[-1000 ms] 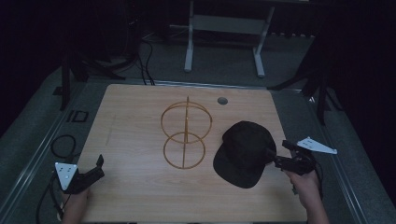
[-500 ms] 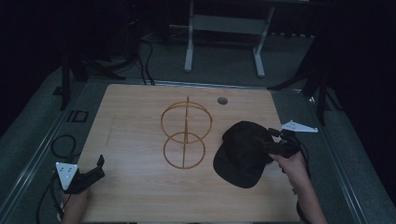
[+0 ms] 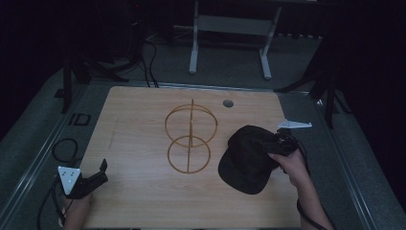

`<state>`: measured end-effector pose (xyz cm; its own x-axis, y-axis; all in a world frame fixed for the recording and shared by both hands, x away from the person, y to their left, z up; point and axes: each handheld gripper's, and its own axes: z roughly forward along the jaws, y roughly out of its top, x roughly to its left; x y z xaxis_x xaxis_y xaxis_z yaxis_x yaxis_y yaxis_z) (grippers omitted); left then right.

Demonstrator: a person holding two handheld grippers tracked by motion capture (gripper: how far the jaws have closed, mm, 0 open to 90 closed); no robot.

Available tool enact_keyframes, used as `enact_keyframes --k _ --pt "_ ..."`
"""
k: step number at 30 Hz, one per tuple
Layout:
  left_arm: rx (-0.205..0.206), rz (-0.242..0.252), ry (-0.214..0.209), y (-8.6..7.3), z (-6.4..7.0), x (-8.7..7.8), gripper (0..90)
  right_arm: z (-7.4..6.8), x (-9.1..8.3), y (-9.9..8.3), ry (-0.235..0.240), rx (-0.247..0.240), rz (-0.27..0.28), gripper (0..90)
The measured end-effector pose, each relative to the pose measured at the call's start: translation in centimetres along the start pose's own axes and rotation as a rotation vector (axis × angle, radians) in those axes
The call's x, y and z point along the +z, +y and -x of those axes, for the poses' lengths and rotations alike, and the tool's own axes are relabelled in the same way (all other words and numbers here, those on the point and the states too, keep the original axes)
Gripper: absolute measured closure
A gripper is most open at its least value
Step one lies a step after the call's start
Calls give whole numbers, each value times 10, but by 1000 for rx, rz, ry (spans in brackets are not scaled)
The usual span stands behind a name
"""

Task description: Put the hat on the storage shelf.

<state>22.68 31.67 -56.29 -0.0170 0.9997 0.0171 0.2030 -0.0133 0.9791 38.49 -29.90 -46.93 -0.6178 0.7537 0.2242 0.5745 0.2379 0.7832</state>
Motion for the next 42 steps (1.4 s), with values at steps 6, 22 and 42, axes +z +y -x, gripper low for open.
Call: enact_keyframes --k 6,22,42 --pt "13 -1 0 0 1 0 17 3 4 -1 33 -3 -46 421" --pt "24 1 0 0 3 0 17 -1 -2 -1 -45 -30 -29 751" --pt "24 2 0 0 3 0 17 -22 -43 26 -81 -105 34 757"
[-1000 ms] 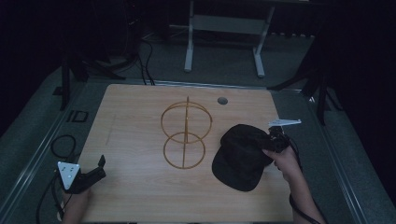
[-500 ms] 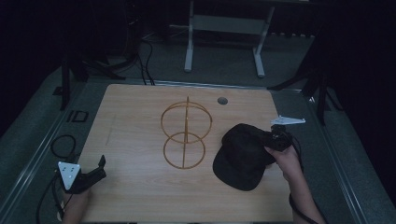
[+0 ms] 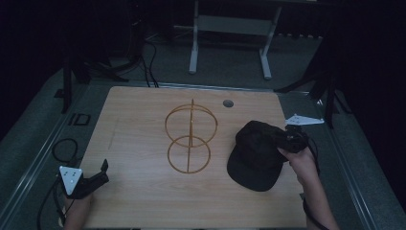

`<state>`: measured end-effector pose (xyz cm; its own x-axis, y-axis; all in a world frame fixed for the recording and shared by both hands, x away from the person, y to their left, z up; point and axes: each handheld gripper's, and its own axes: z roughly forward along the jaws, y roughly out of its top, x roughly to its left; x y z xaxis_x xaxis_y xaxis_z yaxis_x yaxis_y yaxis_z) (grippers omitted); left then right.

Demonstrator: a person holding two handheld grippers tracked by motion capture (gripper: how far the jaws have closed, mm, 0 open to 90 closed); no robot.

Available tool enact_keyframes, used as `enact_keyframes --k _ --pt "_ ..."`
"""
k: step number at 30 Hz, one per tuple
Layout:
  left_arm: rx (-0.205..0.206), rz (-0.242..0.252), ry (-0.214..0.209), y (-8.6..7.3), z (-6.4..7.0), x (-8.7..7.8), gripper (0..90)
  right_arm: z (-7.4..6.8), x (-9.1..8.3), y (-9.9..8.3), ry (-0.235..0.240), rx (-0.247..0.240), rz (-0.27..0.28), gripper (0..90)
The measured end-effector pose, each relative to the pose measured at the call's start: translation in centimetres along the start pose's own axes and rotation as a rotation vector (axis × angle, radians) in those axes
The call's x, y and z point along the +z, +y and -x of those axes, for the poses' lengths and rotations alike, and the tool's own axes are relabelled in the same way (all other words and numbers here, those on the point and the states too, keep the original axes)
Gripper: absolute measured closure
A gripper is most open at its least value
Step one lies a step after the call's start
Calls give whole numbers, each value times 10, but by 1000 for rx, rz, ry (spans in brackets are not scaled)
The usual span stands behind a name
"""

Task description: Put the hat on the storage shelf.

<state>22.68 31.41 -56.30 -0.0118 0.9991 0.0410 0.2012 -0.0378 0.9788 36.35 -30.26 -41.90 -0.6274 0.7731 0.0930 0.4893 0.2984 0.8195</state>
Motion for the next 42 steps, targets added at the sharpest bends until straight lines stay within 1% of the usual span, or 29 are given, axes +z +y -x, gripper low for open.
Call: enact_keyframes --k 2,5,8,15,23,25,27,28,35,39,42 --pt "0 0 0 0 0 0 18 -2 -5 3 -4 -10 11 757" --pt "0 -1 0 0 0 0 17 -3 -14 8 -3 -13 25 757" --pt "-1 -1 0 0 0 0 17 -5 -22 13 -8 -29 38 757" --pt "-4 0 1 0 0 0 17 -12 -43 26 -10 -45 85 757" --pt "-2 -2 2 0 0 0 17 -25 -72 50 0 -93 146 757" --pt "-2 -1 2 0 0 0 18 -28 -80 57 5 -102 169 757" --pt "-2 -1 2 0 0 0 17 -30 -87 63 -7 -118 181 757" --pt "-2 -1 2 0 0 0 17 -31 -90 65 -5 -119 188 757" --pt "-1 -3 2 0 0 0 18 -36 -103 86 9 -136 219 757" --pt "-1 -2 1 0 0 0 17 -42 -108 101 19 -160 234 758" --pt "-2 -1 0 0 0 0 17 -47 -111 111 37 -175 245 757"
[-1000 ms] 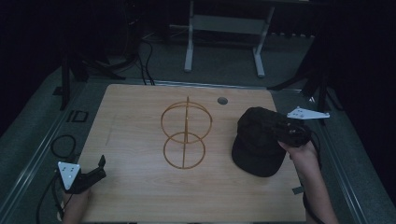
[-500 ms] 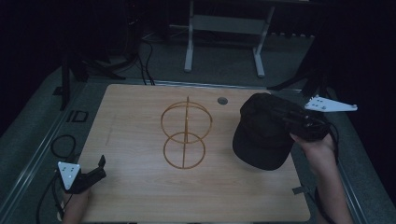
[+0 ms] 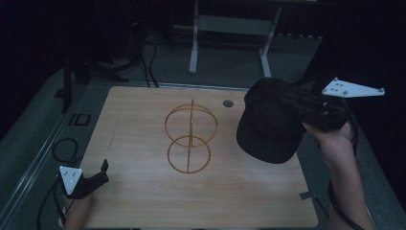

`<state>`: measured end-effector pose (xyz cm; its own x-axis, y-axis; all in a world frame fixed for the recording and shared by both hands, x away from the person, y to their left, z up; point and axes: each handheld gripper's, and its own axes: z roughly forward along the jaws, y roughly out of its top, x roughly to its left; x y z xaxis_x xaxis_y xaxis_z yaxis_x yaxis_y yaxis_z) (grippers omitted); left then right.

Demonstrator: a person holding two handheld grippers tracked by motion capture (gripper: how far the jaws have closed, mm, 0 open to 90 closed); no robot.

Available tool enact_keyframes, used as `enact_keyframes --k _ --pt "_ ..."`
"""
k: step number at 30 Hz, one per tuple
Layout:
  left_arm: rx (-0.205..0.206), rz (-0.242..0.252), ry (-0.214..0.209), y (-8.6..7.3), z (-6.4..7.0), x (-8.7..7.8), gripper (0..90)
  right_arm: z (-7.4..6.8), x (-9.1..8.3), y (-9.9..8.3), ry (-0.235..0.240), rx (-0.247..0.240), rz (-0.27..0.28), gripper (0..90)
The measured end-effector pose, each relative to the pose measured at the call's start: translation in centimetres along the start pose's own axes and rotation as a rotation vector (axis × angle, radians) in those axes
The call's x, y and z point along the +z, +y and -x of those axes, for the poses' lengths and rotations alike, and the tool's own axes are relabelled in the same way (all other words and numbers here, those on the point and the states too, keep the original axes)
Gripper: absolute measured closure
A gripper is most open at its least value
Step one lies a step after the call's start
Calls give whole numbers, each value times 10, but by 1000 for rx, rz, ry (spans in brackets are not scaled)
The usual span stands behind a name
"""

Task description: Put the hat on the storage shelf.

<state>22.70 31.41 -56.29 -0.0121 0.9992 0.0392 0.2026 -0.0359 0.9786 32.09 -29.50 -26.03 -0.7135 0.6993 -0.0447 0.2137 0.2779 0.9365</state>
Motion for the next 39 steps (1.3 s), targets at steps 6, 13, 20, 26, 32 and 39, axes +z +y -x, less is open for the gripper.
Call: enact_keyframes --k 6,13,20,26,32,39 --pt "0 1 -2 0 0 0 18 -9 -1 16 40 -23 20 757" --pt "-1 1 -2 0 0 0 17 -23 6 25 82 -49 36 757" --pt "0 1 -3 0 0 0 17 -37 21 34 131 -65 47 757" --pt "2 2 -5 0 0 0 17 -49 34 44 169 -85 56 757" --pt "2 0 -9 0 0 -1 18 -62 47 55 211 -103 71 757" --pt "4 2 -12 0 0 -1 18 -77 69 63 261 -107 78 757"
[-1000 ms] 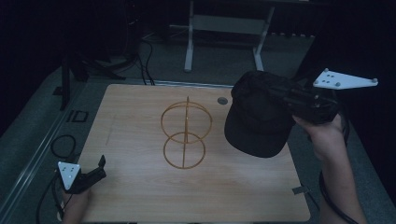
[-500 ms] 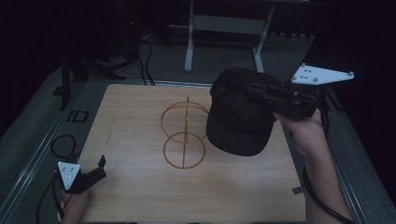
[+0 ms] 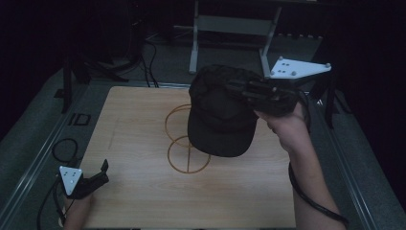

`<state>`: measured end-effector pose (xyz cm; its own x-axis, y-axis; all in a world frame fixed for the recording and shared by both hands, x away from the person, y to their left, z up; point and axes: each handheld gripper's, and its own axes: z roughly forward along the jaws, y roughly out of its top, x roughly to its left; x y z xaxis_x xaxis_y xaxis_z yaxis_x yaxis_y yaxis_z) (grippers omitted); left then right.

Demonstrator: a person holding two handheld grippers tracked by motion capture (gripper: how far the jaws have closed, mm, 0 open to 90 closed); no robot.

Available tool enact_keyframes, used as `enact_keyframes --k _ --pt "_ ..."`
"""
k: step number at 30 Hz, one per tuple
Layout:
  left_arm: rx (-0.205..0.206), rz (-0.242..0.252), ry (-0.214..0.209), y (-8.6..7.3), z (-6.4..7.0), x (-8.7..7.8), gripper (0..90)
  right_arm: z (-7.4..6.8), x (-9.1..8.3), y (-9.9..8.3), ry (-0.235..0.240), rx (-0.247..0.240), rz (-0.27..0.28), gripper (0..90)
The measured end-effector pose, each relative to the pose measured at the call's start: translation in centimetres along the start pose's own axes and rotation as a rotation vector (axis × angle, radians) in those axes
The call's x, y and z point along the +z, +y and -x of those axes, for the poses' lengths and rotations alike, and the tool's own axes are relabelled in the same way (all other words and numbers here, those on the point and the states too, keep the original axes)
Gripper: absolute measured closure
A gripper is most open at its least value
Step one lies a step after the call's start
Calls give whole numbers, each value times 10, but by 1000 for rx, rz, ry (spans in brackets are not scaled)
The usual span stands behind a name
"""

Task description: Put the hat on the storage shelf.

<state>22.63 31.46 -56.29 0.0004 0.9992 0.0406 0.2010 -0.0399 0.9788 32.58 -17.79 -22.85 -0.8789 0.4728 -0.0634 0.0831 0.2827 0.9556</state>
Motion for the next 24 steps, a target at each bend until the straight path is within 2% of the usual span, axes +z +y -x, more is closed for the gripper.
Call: enact_keyframes --k 6,13,17,20,24 --pt "-1 1 -6 0 0 0 17 -3 24 5 33 -4 -4 757" --pt "-3 3 -9 0 0 0 18 -5 44 11 65 7 18 756" --pt "1 3 -11 0 0 0 17 -1 57 6 65 25 2 756" --pt "-2 4 -11 0 0 0 17 3 64 -1 82 42 -2 756" --pt "2 4 -10 0 0 0 18 6 76 -11 80 61 -32 756"
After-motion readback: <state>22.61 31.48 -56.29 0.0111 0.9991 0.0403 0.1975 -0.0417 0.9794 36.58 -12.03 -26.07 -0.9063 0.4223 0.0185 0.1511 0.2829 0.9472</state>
